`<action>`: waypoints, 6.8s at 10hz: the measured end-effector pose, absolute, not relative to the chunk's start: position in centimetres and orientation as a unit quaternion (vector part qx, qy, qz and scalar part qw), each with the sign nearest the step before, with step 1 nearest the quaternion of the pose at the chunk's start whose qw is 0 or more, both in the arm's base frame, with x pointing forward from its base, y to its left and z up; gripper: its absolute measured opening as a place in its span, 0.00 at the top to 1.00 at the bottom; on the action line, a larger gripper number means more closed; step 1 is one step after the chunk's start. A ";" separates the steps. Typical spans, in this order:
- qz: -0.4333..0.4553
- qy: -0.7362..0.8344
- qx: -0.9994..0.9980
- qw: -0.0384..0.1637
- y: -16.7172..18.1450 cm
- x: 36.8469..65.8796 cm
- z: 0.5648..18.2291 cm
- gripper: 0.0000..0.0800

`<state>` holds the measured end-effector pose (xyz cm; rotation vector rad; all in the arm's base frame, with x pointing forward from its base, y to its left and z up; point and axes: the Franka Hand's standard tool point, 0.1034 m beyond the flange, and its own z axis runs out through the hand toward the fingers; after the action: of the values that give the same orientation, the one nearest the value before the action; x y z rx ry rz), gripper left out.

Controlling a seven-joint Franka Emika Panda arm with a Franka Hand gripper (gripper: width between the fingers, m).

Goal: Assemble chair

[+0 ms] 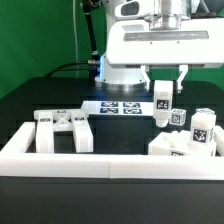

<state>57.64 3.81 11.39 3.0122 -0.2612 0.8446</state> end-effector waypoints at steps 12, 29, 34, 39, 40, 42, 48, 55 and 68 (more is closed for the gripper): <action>0.298 -0.031 0.954 0.023 3.8 60.7 10.2 0.64; 0.297 -0.031 0.954 0.035 3.0 59.3 8.2 0.64; 0.282 -0.026 0.958 0.035 3.0 59.2 7.8 0.30; 0.269 -0.015 0.962 0.035 2.5 59.5 9.0 0.19; 0.259 -0.011 0.965 0.032 2.5 59.6 9.8 0.19; 0.250 -0.010 0.968 0.028 2.3 60.3 11.0 0.19; 0.140 -0.014 0.990 0.009 2.5 60.6 10.0 0.19; -0.018 -0.021 1.000 -0.012 2.0 60.8 9.6 0.19; 0.004 -0.212 0.977 -0.009 2.5 60.7 9.5 0.64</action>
Offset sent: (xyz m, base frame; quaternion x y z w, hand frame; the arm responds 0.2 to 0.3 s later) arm 0.0172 0.0021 0.0072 0.0077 0.0010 -0.0153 0.9999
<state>60.67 2.49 9.50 3.0888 -0.6687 0.0120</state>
